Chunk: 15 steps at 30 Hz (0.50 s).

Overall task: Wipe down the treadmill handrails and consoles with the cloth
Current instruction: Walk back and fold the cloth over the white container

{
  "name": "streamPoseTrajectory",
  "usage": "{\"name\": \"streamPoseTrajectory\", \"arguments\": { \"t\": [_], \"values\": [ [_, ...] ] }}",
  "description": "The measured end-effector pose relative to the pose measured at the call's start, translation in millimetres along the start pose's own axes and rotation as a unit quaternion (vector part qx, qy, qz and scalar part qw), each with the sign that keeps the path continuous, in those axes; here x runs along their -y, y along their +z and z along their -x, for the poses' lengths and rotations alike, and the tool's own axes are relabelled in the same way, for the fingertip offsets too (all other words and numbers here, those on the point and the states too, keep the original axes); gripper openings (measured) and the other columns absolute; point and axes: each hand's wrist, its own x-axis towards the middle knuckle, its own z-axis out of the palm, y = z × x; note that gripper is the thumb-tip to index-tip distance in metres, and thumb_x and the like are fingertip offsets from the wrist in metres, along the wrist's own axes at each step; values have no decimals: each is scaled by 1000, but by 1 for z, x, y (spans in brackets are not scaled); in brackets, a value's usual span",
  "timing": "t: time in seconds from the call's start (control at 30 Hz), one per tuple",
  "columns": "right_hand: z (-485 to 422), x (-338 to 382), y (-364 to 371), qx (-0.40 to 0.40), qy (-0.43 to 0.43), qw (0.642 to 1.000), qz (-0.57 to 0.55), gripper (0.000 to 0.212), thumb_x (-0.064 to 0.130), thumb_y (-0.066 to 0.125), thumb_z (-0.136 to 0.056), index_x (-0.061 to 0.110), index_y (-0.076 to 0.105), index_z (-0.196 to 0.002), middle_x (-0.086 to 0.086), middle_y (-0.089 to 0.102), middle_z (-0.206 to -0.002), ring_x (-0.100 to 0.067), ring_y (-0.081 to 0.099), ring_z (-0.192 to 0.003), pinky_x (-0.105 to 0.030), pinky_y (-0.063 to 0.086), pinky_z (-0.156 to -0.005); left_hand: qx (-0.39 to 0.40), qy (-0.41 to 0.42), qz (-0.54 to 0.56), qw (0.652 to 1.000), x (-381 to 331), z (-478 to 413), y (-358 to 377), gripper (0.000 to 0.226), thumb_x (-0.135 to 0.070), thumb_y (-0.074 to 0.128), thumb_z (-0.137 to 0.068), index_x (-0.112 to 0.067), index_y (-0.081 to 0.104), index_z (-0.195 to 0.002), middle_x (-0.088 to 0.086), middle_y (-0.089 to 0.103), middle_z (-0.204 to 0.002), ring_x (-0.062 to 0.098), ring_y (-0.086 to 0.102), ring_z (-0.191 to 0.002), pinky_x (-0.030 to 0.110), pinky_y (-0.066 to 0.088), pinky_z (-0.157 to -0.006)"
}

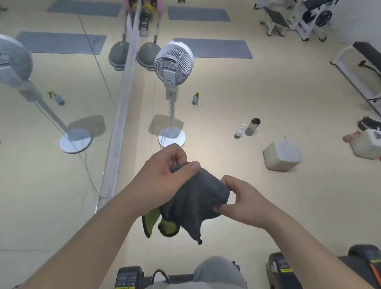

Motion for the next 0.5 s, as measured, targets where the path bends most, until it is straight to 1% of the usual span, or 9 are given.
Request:
{"name": "streamPoseTrajectory", "arguments": {
  "t": [0.03, 0.07, 0.13, 0.23, 0.27, 0.33, 0.37, 0.43, 0.5],
  "values": [
    [-10, -2, -7, -16, 7, 999, 38, 28, 28, 75, -80, 27, 48, -83, 5, 62, -86, -15, 54, -74, -34, 46, -67, 10, 4, -4, 1000, -3, -13, -1, 33, -43, 68, -94, -18, 50, -84, 0, 53, -69, 12, 51, -62, 31, 46, -60],
    [-19, -5, -16, -24, 16, 998, 62, 29, 33, 76, -78, 29, 47, -83, 4, 62, -87, -17, 55, -73, -36, 48, -68, 22, 2, 0, 1000, -5, -27, -1, 33, -45, 68, -94, -17, 50, -86, 5, 54, -70, 17, 55, -62, 42, 49, -60],
    [-37, -18, -36, -25, 43, 995, 87, 30, 41, 76, -77, 31, 48, -83, 5, 64, -84, -20, 60, -75, -37, 51, -69, 37, -17, 0, 999, -7, -58, 3, 37, -51, 67, -91, -18, 49, -92, 10, 57, -74, 31, 60, -60, 53, 52, -56],
    [-69, -53, -71, -43, 76, 994, 72, 29, 48, 72, -85, 28, 53, -75, 9, 58, -67, -13, 52, -61, -30, 43, -61, 28, -13, -22, 999, -1, -114, 12, 37, -49, 67, -92, -19, 47, -90, 12, 52, -75, 25, 51, -59, 47, 53, -51],
    [-81, -69, -82, -50, 83, 993, 61, 32, 47, 71, -88, 27, 54, -70, 10, 54, -64, -10, 48, -59, -28, 40, -60, 23, 4, -54, 998, 5, -135, 17, 35, -47, 67, -93, -19, 46, -88, 12, 51, -75, 22, 50, -60, 40, 53, -51],
    [-110, -105, -103, -84, 86, 992, 24, 35, 43, 70, -92, 24, 57, -66, 10, 56, -73, -7, 51, -64, -23, 40, -61, 13, 49, -153, 987, 24, -181, 29, 34, -48, 65, -94, -22, 46, -83, 6, 53, -71, 18, 50, -60, 28, 47, -53],
    [-125, -123, -113, -106, 87, 991, -8, 35, 41, 68, -94, 23, 57, -66, 9, 57, -79, -7, 52, -67, -20, 40, -62, 12, 70, -201, 977, 36, -205, 38, 34, -50, 64, -94, -24, 45, -81, 3, 54, -69, 17, 52, -61, 26, 44, -55],
    [-162, -166, -129, -151, 88, 981, -82, 39, 35, 64, -99, 24, 55, -63, 11, 52, -73, -7, 47, -64, -19, 35, -57, 23, 104, -282, 953, 67, -263, 63, 36, -54, 60, -95, -29, 41, -79, -4, 52, -65, 15, 52, -62, 30, 40, -55],
    [-205, -217, -147, -198, 107, 965, -134, 37, 32, 60, -101, 19, 55, -67, 10, 49, -68, -10, 44, -64, -25, 33, -60, 46, 117, -344, 931, 105, -329, 102, 38, -58, 57, -96, -30, 38, -78, -6, 52, -64, 12, 51, -61, 32, 36, -55]
  ]
}}
